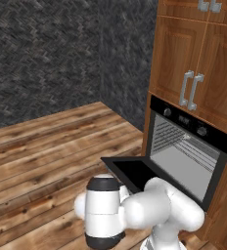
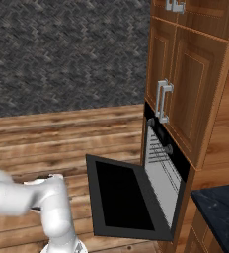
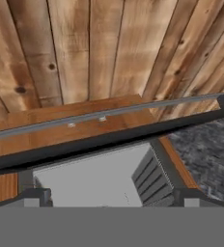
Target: Place the fish on the rack of the oven, and slide the rack back inside. Close the oven door.
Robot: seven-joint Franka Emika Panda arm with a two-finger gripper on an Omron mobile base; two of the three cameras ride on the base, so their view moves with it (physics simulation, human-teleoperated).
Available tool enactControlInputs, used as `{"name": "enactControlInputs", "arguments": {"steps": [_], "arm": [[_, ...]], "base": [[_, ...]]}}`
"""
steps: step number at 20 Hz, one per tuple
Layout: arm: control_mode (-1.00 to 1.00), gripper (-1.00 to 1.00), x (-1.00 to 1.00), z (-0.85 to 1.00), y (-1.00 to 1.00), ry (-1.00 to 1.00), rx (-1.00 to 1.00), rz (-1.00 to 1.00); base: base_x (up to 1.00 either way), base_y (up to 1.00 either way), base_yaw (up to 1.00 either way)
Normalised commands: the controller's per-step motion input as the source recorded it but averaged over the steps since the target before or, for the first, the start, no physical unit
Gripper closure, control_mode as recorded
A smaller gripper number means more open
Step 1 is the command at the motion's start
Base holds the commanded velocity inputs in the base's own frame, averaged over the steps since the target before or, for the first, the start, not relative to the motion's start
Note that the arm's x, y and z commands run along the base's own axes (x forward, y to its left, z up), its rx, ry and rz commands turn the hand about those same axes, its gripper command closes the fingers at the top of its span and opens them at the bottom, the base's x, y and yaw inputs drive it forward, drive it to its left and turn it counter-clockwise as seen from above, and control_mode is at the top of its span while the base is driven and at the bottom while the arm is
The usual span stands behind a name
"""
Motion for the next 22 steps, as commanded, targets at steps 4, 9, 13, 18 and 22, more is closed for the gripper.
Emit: {"name": "enactControlInputs", "arguments": {"steps": [4,9,13,18,22], "arm": [[-1.00,-1.00,0.01,-0.66,0.23,-0.04,-0.26,-0.03],[-1.00,-1.00,0.01,-0.66,0.20,0.00,-0.26,-0.05],[-1.00,-1.00,0.24,-0.61,0.08,0.00,-0.23,-0.08],[-1.00,-1.00,0.71,-0.54,0.00,0.00,-0.17,-0.14],[-1.00,-1.00,0.93,-0.52,0.00,0.00,-0.13,-0.16]], "base": [[0.00,0.00,0.00],[0.00,0.00,0.00],[0.00,0.00,0.00],[0.00,0.00,0.00],[0.00,0.00,0.00]]}}
